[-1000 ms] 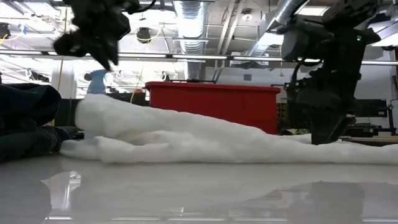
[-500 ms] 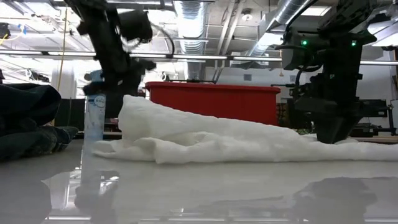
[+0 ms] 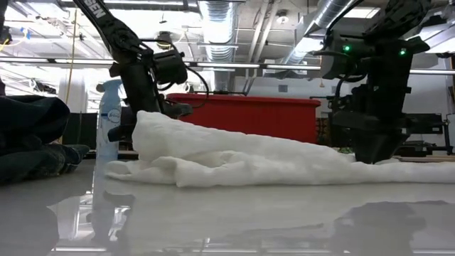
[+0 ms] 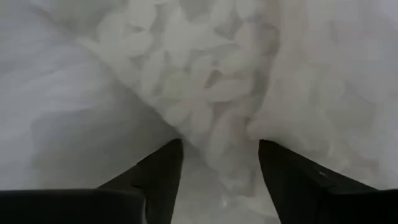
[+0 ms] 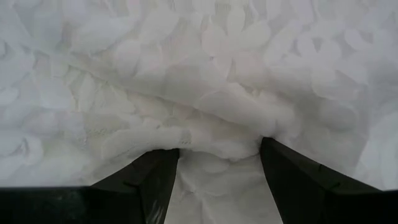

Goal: Fold Laundry from Bin
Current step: Fold the white dress from the red bin

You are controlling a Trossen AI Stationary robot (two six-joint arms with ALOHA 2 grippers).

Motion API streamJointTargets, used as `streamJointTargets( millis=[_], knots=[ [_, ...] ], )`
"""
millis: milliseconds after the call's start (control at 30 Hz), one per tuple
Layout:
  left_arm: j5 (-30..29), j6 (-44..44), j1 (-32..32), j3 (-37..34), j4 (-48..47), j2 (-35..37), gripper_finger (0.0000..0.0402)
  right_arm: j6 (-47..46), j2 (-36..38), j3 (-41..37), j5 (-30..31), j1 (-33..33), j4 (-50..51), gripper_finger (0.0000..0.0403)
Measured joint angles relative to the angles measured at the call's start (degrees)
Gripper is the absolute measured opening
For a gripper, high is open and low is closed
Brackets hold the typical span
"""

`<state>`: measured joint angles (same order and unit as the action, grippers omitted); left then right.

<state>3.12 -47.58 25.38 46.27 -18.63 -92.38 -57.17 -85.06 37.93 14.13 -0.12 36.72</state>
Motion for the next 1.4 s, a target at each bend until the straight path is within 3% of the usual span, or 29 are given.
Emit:
streamJointTargets(
  millis=[167,300,433,633,867,1100,1300,1400],
  knots=[
    [0.58,-0.08,0.49,0.21,0.51,-1.28,0.0224,0.00,0.00,-0.01,-0.02,0.00,-1.18,0.0260],
    [-0.07,-1.56,1.04,0.18,0.22,-1.14,0.0216,0.02,-0.02,-0.01,0.02,0.00,-2.10,0.0260],
    [0.67,-1.44,1.90,0.12,-0.32,-1.20,0.0158,0.04,-0.02,-0.04,0.02,0.00,-2.28,0.0260],
    [-0.61,2.53,2.30,-0.12,1.37,-1.36,0.0019,0.09,-0.04,-0.01,0.07,0.00,-2.68,0.0260],
    [0.12,2.06,3.80,1.46,-2.12,-0.16,0.0001,0.20,-0.04,-0.01,0.20,0.02,-2.73,0.0260],
    [-3.65,10.25,6.13,12.69,-14.49,4.96,0.0000,0.19,-0.02,-0.01,0.41,0.00,-2.79,0.0260],
    [-8.27,21.45,8.26,30.41,-31.06,4.95,0.0000,0.20,-0.02,-0.01,0.44,0.00,-2.84,0.0260],
    [-13.46,24.93,8.31,38.86,-38.01,4.95,0.0000,0.19,-0.02,0.05,0.44,0.00,-3.14,0.0260]
  ],
)
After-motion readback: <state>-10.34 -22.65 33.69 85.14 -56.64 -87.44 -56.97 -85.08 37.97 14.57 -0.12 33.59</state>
